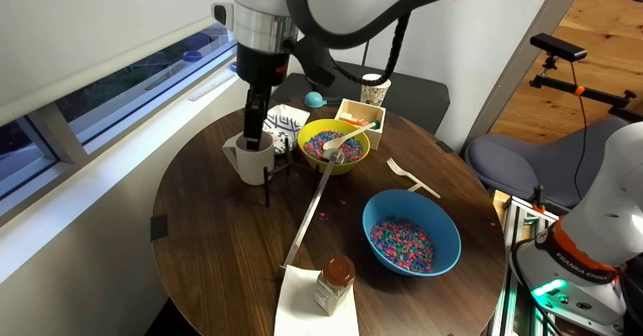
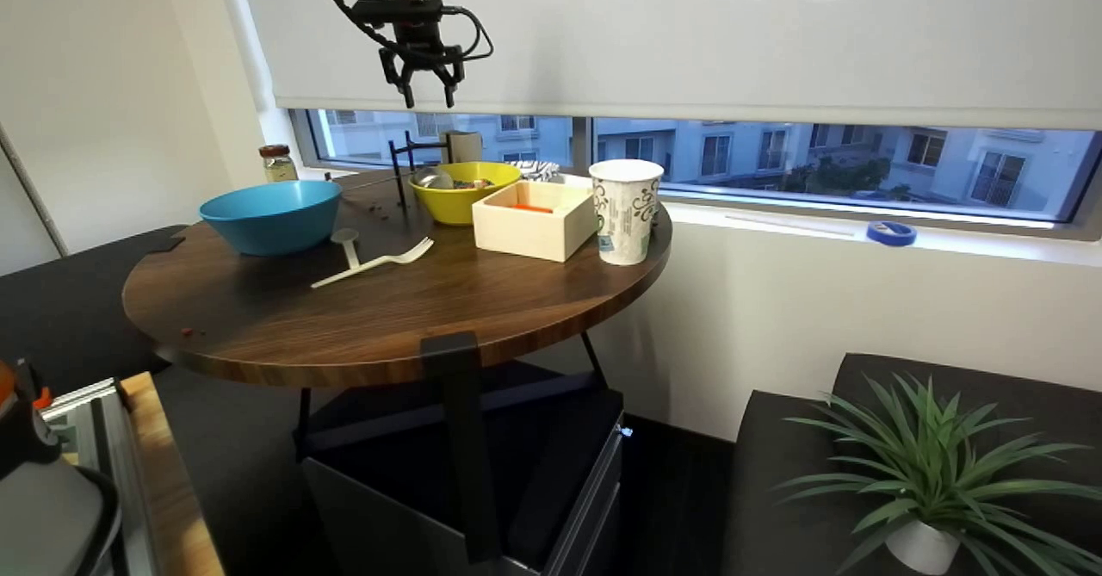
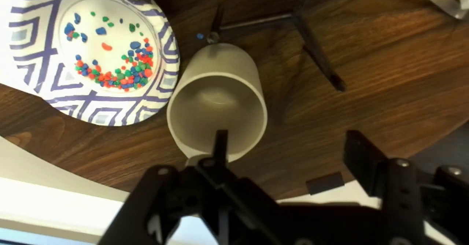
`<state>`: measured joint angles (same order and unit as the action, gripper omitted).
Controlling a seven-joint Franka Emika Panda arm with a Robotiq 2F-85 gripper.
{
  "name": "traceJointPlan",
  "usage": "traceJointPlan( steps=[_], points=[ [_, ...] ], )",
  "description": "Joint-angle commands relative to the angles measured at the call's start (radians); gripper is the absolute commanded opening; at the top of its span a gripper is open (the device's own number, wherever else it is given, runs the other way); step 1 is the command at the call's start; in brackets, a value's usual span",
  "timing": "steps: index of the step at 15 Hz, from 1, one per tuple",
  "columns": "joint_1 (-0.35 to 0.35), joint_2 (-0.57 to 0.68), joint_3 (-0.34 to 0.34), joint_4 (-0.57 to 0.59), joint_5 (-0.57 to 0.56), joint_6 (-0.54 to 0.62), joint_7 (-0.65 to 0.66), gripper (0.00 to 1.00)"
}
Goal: Put the cup upright
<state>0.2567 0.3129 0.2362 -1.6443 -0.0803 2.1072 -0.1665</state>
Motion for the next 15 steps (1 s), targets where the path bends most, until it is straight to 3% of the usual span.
traceJointPlan(
  steps=[1, 9, 13, 14, 15],
  points=[
    [-0.018, -0.188, -0.01, -0.144, 0.08, 0.028, 0.137, 1.0],
    [-0.104, -0.65, -0.077, -0.471, 0.127, 0.027, 0.395, 1.0],
    [-0.162, -0.845, -0.11, -0.579, 0.135, 0.016, 0.477, 1.0],
    [-0.156, -0.736, -0.092, -0.484, 0.114, -0.001, 0.436, 1.0],
    [-0.167, -0.781, -0.099, -0.51, 0.117, -0.001, 0.443, 1.0]
  ],
)
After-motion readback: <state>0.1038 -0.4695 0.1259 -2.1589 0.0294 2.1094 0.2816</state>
